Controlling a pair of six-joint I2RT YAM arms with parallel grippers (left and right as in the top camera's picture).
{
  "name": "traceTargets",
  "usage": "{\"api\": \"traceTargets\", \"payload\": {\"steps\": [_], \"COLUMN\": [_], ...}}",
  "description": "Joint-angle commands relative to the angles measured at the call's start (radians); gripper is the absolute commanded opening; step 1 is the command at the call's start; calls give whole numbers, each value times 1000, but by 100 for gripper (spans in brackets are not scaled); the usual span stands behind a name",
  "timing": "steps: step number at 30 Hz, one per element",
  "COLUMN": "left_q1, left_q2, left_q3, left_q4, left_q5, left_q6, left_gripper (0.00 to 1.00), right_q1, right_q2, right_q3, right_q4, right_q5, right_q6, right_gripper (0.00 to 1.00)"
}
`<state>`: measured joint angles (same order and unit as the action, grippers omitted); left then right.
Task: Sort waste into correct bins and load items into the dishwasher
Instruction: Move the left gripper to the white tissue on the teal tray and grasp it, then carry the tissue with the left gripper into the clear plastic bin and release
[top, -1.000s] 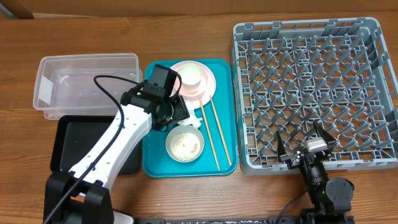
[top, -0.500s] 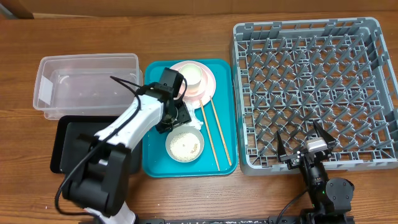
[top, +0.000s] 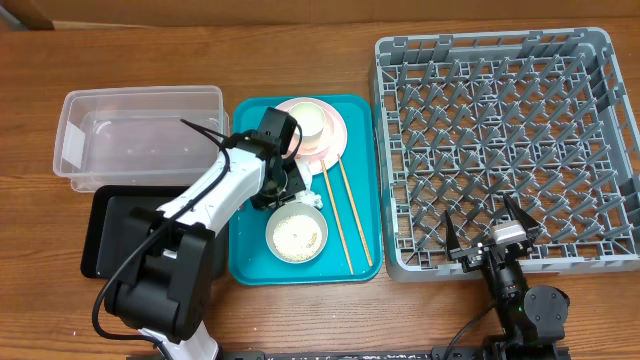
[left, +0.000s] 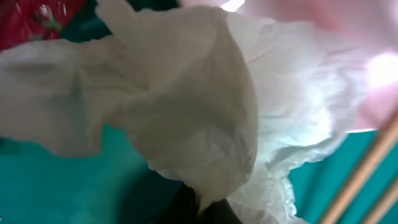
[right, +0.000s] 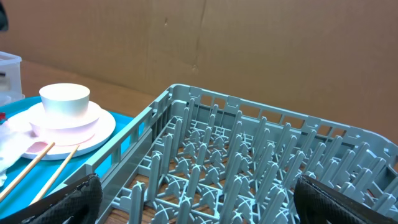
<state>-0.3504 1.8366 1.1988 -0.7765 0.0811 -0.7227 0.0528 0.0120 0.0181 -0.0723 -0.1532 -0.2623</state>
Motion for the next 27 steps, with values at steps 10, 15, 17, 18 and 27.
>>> {"api": "traceTargets", "payload": {"steps": [10, 15, 17, 18, 27], "left_q1": [18, 74, 105, 138, 341], "left_q2": [-124, -161, -164, -164, -155], "left_q3": [264, 319, 321, 320, 318], "left_q4": [-209, -301, -309, -313, -291], "left_q5": [-96, -284, -355, -396, -421], "left_q6": [74, 119, 118, 118, 109], "left_gripper": [4, 4, 4, 4, 5], "right_q1": [-3, -3, -3, -3, -3], "right_q2": [-9, -9, -9, -9, -9], "right_q3": [-10, -10, -10, -10, -10], "right_q4": [3, 3, 3, 3, 3], "right_q5": [-5, -5, -5, -5, -5], "right_q6": [4, 4, 3, 3, 3], "right_gripper": [100, 100, 100, 100, 100]}}
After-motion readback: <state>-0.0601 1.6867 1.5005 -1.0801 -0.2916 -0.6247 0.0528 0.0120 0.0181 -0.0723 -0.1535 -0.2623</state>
